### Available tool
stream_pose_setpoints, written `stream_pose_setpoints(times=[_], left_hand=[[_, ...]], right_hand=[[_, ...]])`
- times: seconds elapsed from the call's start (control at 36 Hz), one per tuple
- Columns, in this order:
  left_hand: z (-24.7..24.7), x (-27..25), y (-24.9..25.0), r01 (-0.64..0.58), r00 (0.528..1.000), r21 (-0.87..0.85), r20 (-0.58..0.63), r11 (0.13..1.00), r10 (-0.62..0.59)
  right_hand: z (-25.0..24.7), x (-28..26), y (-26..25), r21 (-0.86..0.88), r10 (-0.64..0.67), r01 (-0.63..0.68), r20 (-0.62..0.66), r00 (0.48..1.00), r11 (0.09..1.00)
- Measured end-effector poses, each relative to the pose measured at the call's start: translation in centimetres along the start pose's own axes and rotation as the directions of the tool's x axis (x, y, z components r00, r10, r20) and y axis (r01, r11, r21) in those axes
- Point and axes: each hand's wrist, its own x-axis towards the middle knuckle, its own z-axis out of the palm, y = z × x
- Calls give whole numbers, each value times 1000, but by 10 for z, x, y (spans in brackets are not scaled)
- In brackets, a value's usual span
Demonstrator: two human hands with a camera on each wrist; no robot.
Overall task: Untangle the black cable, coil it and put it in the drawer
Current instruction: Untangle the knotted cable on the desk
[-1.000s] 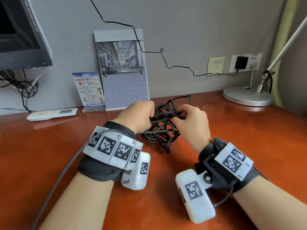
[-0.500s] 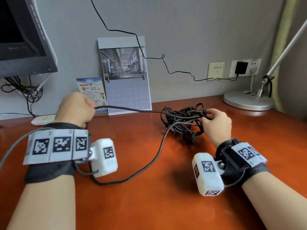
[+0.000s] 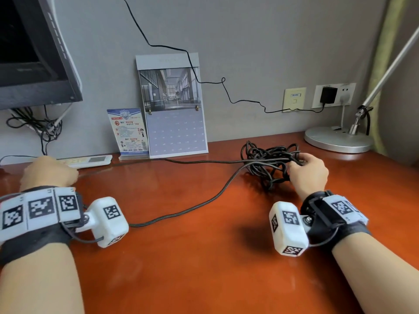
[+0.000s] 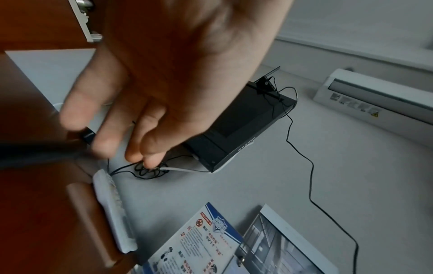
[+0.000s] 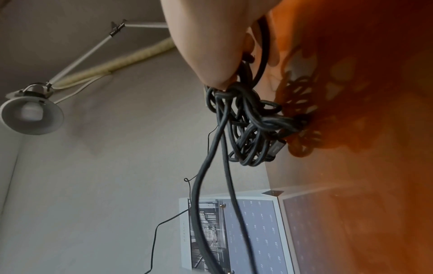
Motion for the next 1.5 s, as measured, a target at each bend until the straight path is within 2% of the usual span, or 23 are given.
stream_pose_setpoints(times=[0.03,0.08,0.14,0.28,0.39,0.5,0.56,0.61,0.69,0.83,0.97,1.06,1.17,1.31,1.5], left_hand=[[2,16,-7,4,1000,28,17,1000,-5],[-8,-2,10,-5,1000,92,9,996,4],[-28,-62,45,-98,995,126,32,987,94],[-24,-117,91,-379,925,78,69,922,374],[-14,-144,123,-564,809,-11,194,826,555],[-9,-187,155,-721,618,-129,325,681,716],[-3,-206,164,-760,533,-166,395,629,748],[6,-219,168,-779,484,-160,460,606,744],[20,-226,166,-793,494,-55,523,607,694],[32,-227,163,-811,529,75,520,581,671],[38,-230,164,-811,536,87,507,578,676],[39,-231,164,-817,528,66,489,573,695],[36,-230,163,-848,501,115,491,517,713],[31,-228,164,-855,510,189,469,482,721],[27,-232,171,-856,511,251,538,451,671]], right_hand=[[0,-1,0,2,-2,2,6,1000,1000],[0,-3,-2,4,-13,13,22,1000,1000],[2,-4,-4,-1,-43,43,33,999,999],[3,-12,-12,-9,-110,110,54,992,994],[5,-23,-20,-2,-176,177,85,981,984],[10,-36,-29,-20,-256,260,134,957,965],[13,-44,-33,-17,-291,298,166,942,954],[16,-50,-36,-14,-316,324,187,930,946],[19,-57,-40,1,-339,346,201,919,938],[21,-61,-42,5,-354,363,237,905,932],[20,-61,-41,5,-357,368,258,898,930],[21,-60,-41,-13,-356,371,251,900,929],[21,-59,-40,2,-348,359,256,902,933],[20,-56,-36,47,-297,295,264,918,954],[22,-58,-40,15,-267,275,288,920,961]])
